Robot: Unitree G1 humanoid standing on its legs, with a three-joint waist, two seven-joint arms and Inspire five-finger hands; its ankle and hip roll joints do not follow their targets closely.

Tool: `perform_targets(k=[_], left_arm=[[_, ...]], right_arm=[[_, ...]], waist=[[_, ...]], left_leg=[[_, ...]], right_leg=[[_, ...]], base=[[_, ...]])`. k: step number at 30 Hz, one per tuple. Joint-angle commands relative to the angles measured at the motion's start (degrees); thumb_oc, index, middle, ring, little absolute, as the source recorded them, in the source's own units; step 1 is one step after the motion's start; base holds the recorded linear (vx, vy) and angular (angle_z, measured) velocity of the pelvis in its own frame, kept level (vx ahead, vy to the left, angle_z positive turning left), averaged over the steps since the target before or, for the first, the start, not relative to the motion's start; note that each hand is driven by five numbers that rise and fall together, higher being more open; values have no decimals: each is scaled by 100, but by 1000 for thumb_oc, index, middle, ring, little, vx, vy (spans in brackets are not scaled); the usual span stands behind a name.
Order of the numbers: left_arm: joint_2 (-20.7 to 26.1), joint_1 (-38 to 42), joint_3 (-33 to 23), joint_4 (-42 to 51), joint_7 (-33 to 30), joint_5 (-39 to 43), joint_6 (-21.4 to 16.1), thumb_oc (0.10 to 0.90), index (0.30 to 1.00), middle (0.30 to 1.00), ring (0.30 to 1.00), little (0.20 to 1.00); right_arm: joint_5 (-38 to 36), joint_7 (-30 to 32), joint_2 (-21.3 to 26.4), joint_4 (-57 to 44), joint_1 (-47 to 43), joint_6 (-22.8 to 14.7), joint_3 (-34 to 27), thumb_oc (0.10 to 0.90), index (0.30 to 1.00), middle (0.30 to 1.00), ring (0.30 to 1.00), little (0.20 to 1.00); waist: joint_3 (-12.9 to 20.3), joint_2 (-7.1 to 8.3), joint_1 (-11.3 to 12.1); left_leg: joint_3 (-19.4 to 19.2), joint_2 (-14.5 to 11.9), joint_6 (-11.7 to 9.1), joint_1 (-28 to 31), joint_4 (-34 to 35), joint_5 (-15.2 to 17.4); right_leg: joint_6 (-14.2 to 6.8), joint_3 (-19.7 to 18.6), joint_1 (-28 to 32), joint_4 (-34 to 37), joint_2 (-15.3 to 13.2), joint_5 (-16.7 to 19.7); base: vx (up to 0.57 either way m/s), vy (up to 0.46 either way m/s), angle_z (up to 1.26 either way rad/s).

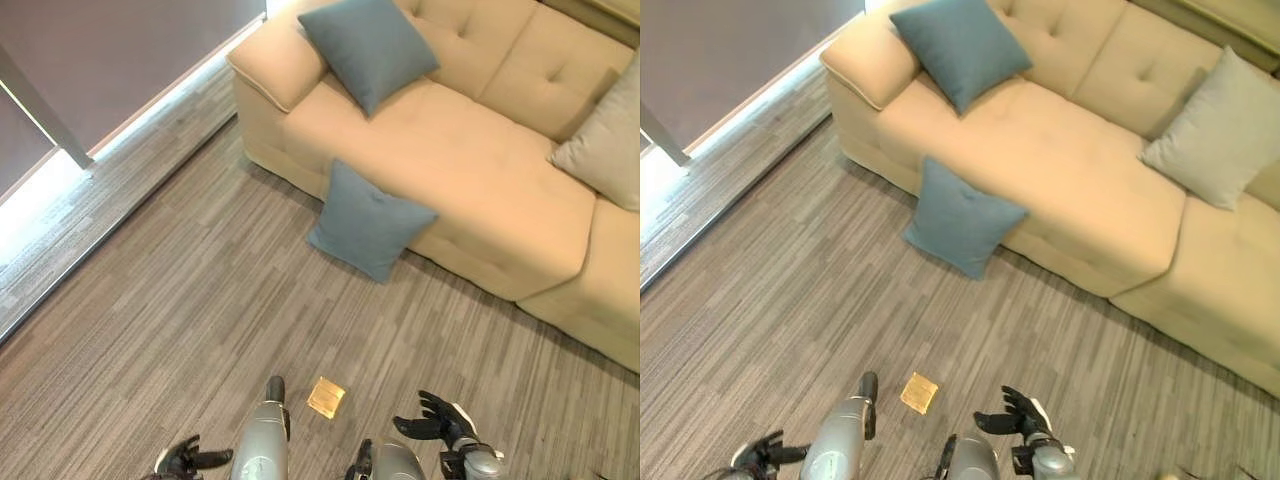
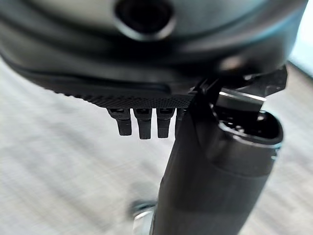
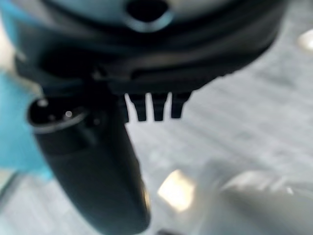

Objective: Pick up all the scattered cushions and arrange them neatly on the sofa.

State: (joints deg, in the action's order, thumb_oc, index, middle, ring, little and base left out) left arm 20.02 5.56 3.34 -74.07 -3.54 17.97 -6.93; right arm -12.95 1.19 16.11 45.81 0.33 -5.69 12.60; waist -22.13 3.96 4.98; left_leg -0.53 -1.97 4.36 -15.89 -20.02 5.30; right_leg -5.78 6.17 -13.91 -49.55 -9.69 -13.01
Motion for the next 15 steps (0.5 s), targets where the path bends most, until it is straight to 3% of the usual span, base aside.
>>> perform_targets(k=[1, 2, 3, 5, 8, 10, 11, 13, 15], left_arm=[[122, -176, -1, 125, -41, 12, -132, 800, 900, 900, 900, 900], [86, -106, 14, 150, -84, 50, -182, 800, 900, 900, 900, 900], [62, -76, -4, 121, -98, 54, -203, 800, 900, 900, 900, 900], [34, -42, -30, 87, -76, 51, -206, 800, 900, 900, 900, 900], [59, -53, 16, 140, -54, -58, -216, 800, 900, 900, 900, 900], [26, -77, 34, 191, -63, -136, -204, 800, 900, 900, 900, 900], [-7, -26, 62, 403, -66, -32, -225, 800, 900, 900, 900, 900], [-4, 3, 111, 450, -96, -51, -223, 800, 900, 900, 900, 900], [12, 18, 234, 577, -82, -160, -215, 800, 900, 900, 900, 900]], right_arm=[[-220, 64, 296, -287, 71, -176, -243, 800, 900, 900, 900, 900], [-183, 90, 335, -277, 107, -155, -239, 800, 900, 900, 900, 900], [-130, 94, 356, -240, 124, -127, -238, 800, 900, 900, 900, 900], [35, 50, 414, -198, 159, -42, -229, 800, 900, 900, 900, 900], [213, 56, 489, -149, 257, -12, -242, 800, 900, 900, 900, 900], [366, 88, 646, -150, 177, -55, -158, 800, 900, 900, 900, 900], [359, 189, 781, -283, 110, -88, -158, 800, 900, 900, 900, 900], [367, 238, 860, -303, 64, -97, -123, 800, 900, 900, 900, 900], [337, 311, 913, -388, 105, -124, -191, 800, 900, 900, 900, 900]], waist=[[-97, -44, -248], [-78, 37, -462], [-104, -42, -595], [-62, -179, -749], [21, -152, -791], [65, -299, -866], [-134, -277, -763], [-203, -278, -755], [-222, -287, -755]], left_leg=[[247, -24, -414, 782, 307, 374], [389, 111, -522, 1063, 418, 578], [499, 57, -618, 1388, 560, 712], [614, -61, -752, 1824, 763, 836], [745, -48, -840, 1903, 559, 935], [804, -281, -1125, 1523, -708, 210], [738, -365, -1111, 792, -2053, -478], [602, -452, -1073, 484, -2540, -509], [212, -856, -1027, 153, -2665, -767]], right_leg=[[-218, 61, -85, 1854, -56, 1172], [-299, 25, -338, 3296, -234, 1307], [-403, 112, -400, 3973, -295, 1537], [-570, 261, -573, 4539, -438, 1759], [-583, 182, -392, 4565, -453, 1836], [-326, 56, -324, 4071, -227, 1766], [-31, 168, -121, 3996, -162, 1547], [80, 292, 6, 4040, -56, 1439], [213, 486, 160, 4091, 25, 1254]], base=[[697, -115, 58], [630, -181, 77], [859, -248, 67], [708, -195, 69], [368, -149, 84], [409, -303, 109], [183, -246, 65], [109, -249, 51], [195, -272, 18]])
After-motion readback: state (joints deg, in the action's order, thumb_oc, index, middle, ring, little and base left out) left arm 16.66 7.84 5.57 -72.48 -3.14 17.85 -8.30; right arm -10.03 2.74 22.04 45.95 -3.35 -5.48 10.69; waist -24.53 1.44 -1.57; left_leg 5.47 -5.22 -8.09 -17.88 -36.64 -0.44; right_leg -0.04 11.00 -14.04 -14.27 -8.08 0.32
